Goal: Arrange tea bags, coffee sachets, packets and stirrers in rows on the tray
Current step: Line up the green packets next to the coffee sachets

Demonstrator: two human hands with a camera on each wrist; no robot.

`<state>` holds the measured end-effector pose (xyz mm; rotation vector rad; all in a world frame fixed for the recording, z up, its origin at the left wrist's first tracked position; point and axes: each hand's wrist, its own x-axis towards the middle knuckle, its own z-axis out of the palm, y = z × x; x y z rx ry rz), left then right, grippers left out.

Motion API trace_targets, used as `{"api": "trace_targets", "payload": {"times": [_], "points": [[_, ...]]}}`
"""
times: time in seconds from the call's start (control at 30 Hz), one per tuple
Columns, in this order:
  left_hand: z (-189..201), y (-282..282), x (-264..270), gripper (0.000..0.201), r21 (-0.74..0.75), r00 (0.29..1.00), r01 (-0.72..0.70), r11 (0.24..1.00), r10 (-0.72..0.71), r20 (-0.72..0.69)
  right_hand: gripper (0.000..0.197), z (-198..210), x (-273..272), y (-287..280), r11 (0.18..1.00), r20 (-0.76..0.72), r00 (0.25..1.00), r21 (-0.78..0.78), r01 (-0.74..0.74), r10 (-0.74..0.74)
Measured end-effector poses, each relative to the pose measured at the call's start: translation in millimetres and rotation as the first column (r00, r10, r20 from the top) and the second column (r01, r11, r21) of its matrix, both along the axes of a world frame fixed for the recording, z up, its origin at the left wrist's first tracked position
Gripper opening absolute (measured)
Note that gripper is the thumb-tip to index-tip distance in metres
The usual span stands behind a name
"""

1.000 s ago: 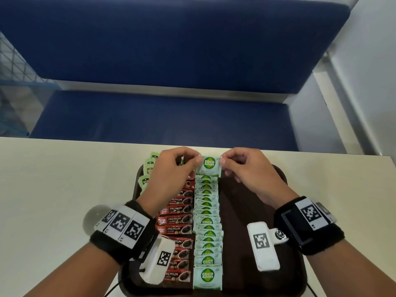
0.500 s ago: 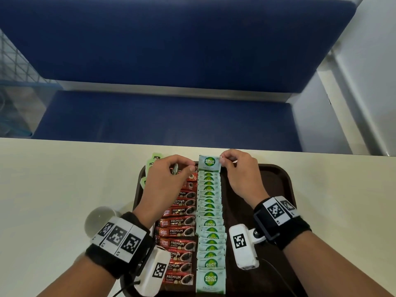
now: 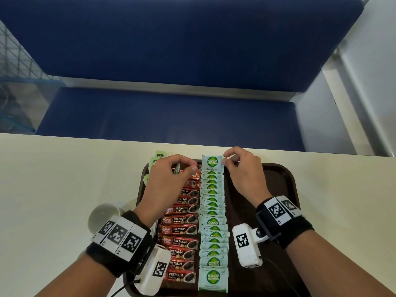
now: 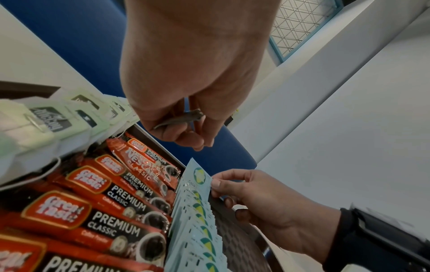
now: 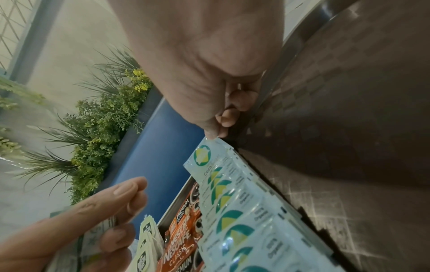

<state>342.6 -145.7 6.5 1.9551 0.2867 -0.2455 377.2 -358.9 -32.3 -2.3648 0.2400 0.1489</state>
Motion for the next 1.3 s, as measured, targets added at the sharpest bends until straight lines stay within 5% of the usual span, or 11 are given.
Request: {"api": "trace_targets", "payload": {"times": [0.2,0.3,0.43,0.57,0.67,0.77,0.87,1.07,1.13,1.2,1.3], "points": [[1,2,1,0.011,0.018,1.0,0.018,1.0,-0.018,-0.007,0.012,4,-1,0,0.999,-0.026,0.999,0.016,0.039,-0.039],[11,-6,2,0.035,-0.208,0.996,-0.01,0.978,-0.007,-0.084,0.014,20,-7,1,0.995,0.031,0.997,0.07,0.072,-0.074],[31,-19,3,0.045,-0.536,0.966,0.046,0.843,-0.175,-0.192,0.017,55,-22,7,0.914,0.017,0.982,0.363,-0.184,0.19],[43,-25,2,0.045,-0.643,0.928,0.064,0.763,-0.283,-0.244,0.011,74,-30,4,0.876,-0.062,0.943,0.394,-0.277,0.326],[40,-20,3,0.057,-0.591,0.929,0.154,0.792,-0.32,-0.187,0.01,79,-29,-5,0.857,-0.087,0.968,0.489,-0.164,0.236],[37,-17,1,0.042,-0.356,0.96,0.242,0.903,-0.275,-0.046,0.01,80,-28,-11,0.839,-0.132,0.985,0.543,-0.024,0.114],[33,-16,-2,0.027,-0.255,0.98,0.191,0.948,-0.199,-0.005,0.01,78,-28,-15,0.813,-0.183,0.981,0.58,0.05,0.07],[27,-24,-9,0.027,-0.241,0.997,0.058,0.969,-0.068,-0.034,0.013,70,-28,-11,0.734,-0.283,0.959,0.65,0.198,-0.008],[27,-22,-15,0.026,-0.146,0.988,0.093,0.985,-0.072,0.14,0.01,68,-25,-9,0.658,-0.359,0.932,0.691,0.3,-0.048],[27,-19,-20,0.035,-0.107,0.954,0.204,0.973,-0.173,0.247,0.013,68,-22,-8,0.483,-0.497,0.867,0.75,0.452,-0.041],[27,-16,-21,0.041,-0.218,0.956,0.254,0.943,-0.21,0.203,0.023,69,-23,-6,0.202,-0.673,0.736,0.733,0.649,0.077]]}}
